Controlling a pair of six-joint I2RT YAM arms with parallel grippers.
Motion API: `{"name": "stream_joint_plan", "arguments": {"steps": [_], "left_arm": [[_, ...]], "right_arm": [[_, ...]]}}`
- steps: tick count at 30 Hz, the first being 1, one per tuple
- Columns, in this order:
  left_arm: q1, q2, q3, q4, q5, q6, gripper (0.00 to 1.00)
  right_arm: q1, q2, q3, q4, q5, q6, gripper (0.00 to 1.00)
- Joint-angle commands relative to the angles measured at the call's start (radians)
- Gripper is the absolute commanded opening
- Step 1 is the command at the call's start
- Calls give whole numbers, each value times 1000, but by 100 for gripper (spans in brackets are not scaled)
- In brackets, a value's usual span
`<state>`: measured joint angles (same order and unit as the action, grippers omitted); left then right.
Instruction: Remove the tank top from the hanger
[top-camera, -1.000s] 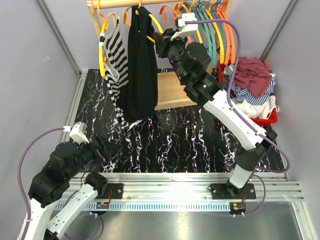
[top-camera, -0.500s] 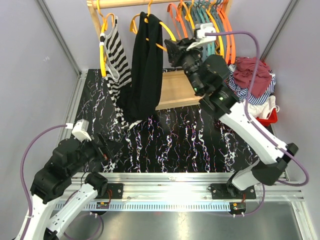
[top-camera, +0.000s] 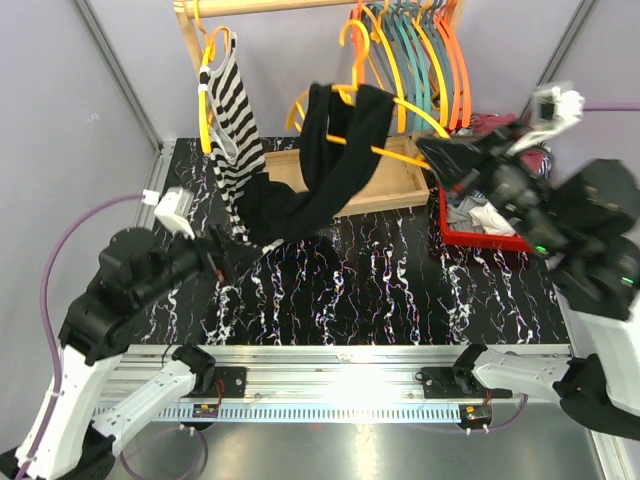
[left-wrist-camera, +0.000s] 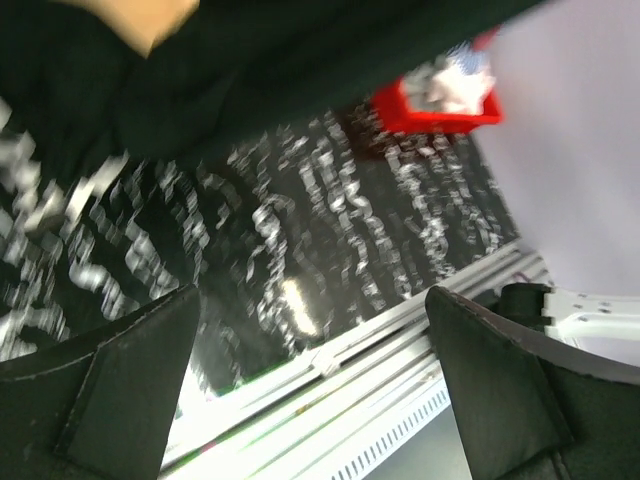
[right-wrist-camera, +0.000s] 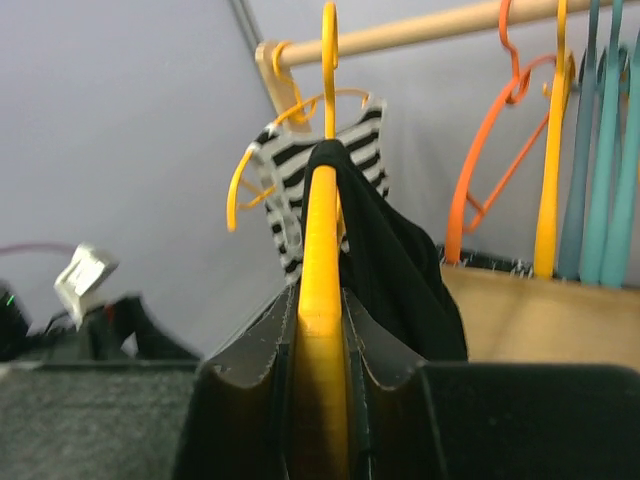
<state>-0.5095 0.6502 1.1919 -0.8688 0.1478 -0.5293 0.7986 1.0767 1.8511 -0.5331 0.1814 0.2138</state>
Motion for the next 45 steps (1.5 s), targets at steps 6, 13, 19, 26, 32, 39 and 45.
{"name": "stream_joint_plan", "arguments": {"steps": [6, 13, 19, 26, 32, 39, 45], "left_arm": [[-3, 229, 175, 200, 301, 107, 99], [-11, 278, 126, 255, 358, 123, 99], [-11, 316, 65, 287, 611, 178, 99], [-11, 247, -37, 284, 769, 245, 99], [-20, 221, -67, 278, 860, 278, 99], [-75, 213, -121, 289, 1188, 288, 78], [-93, 193, -156, 312, 1250, 269, 22]], "right_arm": [[2, -99, 131, -591, -123, 197, 0], [4, -202, 7, -588, -118, 259, 0], [2, -208, 60, -633, -222, 286, 0], [4, -221, 54, -602, -453, 346, 0], [4, -221, 74, -575, -527, 371, 0], [10, -208, 88, -518, -497, 372, 0], [14, -179, 45, -441, -517, 384, 0]]}}
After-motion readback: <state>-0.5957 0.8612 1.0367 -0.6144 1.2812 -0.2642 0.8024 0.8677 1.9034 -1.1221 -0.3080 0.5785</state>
